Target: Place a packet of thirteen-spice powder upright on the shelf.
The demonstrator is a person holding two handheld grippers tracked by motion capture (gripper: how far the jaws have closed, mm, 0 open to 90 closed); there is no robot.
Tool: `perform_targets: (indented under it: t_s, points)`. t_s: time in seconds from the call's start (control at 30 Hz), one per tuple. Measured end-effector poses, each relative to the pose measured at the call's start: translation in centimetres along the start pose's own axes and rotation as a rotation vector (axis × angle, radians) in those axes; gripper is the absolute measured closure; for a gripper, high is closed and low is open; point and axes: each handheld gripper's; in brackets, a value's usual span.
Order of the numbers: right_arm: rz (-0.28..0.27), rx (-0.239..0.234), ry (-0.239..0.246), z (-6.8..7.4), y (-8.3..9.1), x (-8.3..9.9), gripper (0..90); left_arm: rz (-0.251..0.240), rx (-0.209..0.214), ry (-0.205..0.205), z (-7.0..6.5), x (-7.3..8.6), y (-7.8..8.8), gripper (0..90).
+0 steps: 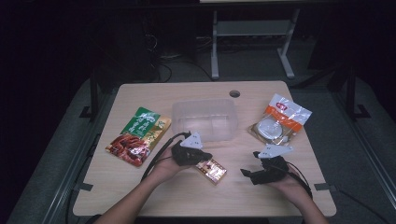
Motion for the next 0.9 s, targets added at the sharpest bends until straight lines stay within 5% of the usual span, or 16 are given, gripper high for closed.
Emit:
perform_targets:
  t_s: [0.27, 0.9]
  points:
    - [0.007, 0.001, -0.003, -0.1, 0.0, 0.1, 16.7, 0.059, -0.062, 0.011, 2.6, 0.3, -1.1, 89.7]
    - [0.017, -0.004, -0.001, 0.0, 0.0, 0.2, 16.7, 0.135, -0.070, 0.009, 2.7, 1.0, -1.7, 89.8]
Point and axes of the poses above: each handheld gripper's, and its own axes: y roughly backward along the jaws, x roughly out of its underside, z roughly to its left, and after that the axes turned 1 degree about -y, right-handed
